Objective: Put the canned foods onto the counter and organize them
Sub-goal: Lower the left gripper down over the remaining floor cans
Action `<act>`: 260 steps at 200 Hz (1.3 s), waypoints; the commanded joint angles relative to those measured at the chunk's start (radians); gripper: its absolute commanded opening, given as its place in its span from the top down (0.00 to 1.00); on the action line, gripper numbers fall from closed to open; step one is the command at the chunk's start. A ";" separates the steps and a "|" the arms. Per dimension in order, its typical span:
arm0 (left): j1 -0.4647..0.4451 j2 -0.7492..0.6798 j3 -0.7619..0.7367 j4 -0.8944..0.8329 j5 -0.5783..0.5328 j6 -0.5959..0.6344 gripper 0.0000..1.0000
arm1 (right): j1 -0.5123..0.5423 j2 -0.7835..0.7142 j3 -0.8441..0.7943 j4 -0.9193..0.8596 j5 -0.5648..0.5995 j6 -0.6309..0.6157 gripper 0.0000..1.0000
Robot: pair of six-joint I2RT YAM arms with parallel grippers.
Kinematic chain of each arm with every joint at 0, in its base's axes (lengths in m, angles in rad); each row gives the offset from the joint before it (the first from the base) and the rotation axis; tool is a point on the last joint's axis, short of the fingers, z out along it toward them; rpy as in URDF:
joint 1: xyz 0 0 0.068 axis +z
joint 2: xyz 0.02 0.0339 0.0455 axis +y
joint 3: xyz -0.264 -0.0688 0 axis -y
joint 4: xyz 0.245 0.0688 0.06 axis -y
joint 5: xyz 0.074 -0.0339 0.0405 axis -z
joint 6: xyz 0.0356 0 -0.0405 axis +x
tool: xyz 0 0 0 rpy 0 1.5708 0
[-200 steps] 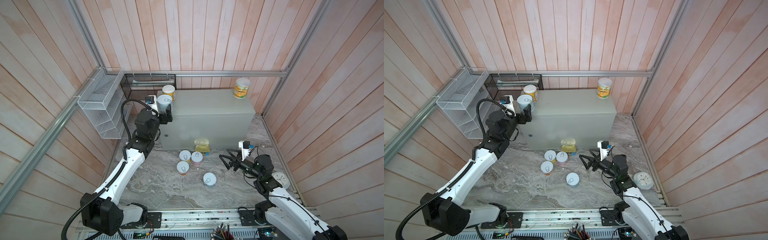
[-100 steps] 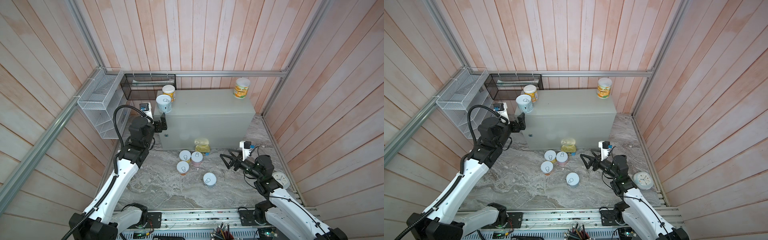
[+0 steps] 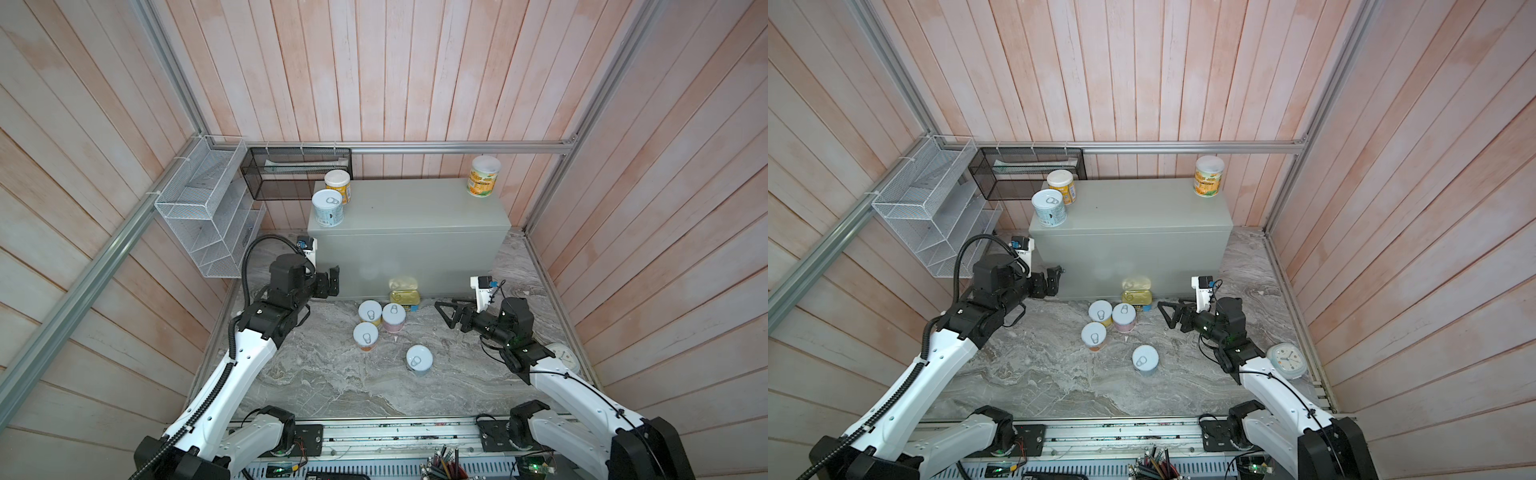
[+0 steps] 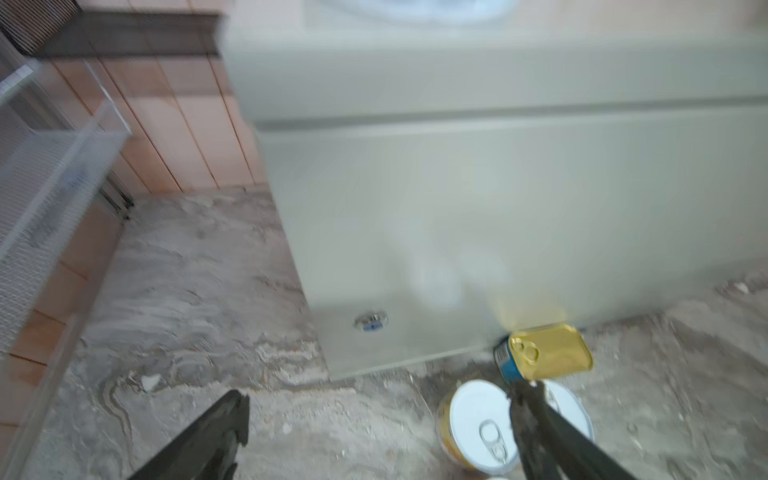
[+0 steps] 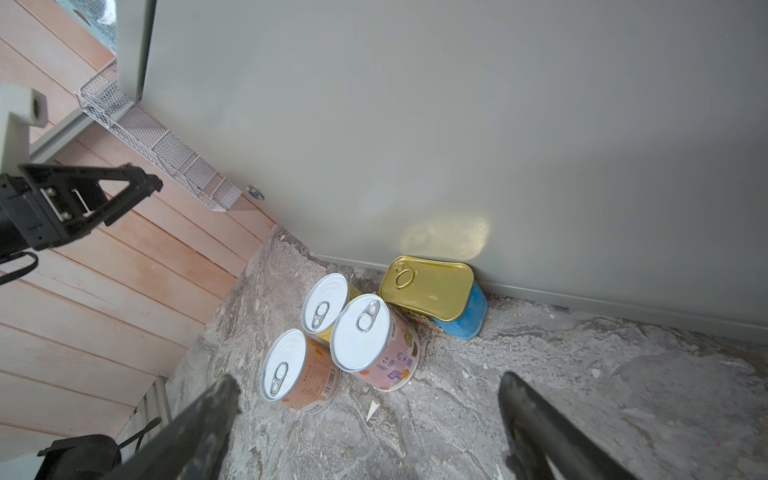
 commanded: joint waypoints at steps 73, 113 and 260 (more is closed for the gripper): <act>-0.136 0.021 -0.144 -0.049 0.105 -0.057 0.07 | 0.117 0.139 0.081 0.039 0.076 -0.104 0.04; -0.297 0.047 -0.184 -0.039 0.091 -0.095 0.08 | 0.131 0.125 0.062 0.058 0.141 -0.139 0.05; -0.669 0.412 -0.133 0.275 0.211 -0.244 0.10 | 0.122 -0.183 -0.216 0.091 0.272 -0.096 0.04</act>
